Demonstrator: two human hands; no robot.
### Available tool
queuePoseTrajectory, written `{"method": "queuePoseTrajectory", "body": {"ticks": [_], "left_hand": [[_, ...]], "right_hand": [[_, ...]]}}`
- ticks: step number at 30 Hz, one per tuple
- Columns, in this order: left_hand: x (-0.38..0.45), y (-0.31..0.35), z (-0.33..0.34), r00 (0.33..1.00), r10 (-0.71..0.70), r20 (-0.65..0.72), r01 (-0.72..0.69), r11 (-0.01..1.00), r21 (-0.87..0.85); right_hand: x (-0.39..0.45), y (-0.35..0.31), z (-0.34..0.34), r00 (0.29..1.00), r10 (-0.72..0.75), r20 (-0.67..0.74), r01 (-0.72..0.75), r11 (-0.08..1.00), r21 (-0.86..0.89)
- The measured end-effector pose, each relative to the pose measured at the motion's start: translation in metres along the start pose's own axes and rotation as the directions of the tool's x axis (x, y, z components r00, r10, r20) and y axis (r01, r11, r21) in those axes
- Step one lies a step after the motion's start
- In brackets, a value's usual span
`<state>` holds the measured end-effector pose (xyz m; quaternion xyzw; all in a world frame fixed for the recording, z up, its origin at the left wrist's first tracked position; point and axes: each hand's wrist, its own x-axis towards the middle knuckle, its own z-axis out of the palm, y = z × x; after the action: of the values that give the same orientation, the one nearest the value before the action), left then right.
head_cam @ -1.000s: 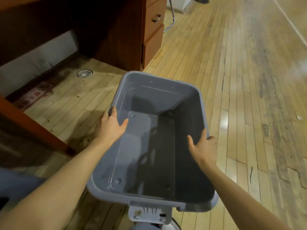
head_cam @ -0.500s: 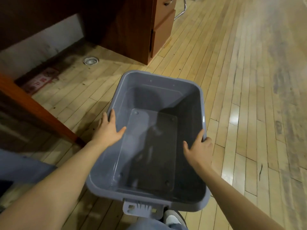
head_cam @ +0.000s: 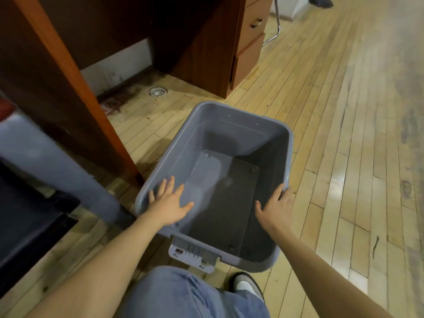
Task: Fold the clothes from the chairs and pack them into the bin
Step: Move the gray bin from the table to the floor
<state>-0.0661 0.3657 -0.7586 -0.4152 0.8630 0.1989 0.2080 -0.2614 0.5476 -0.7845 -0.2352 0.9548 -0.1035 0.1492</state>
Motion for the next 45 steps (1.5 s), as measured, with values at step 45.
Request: {"method": "queuePoseTrajectory", "body": {"ticks": [45], "left_hand": [[-0.159,-0.125,0.067,0.967,0.252,-0.045,-0.238,0.951,0.198]], "right_hand": [[-0.194,-0.091,0.074,0.333,-0.885,0.325,0.921,0.38,0.089]]}}
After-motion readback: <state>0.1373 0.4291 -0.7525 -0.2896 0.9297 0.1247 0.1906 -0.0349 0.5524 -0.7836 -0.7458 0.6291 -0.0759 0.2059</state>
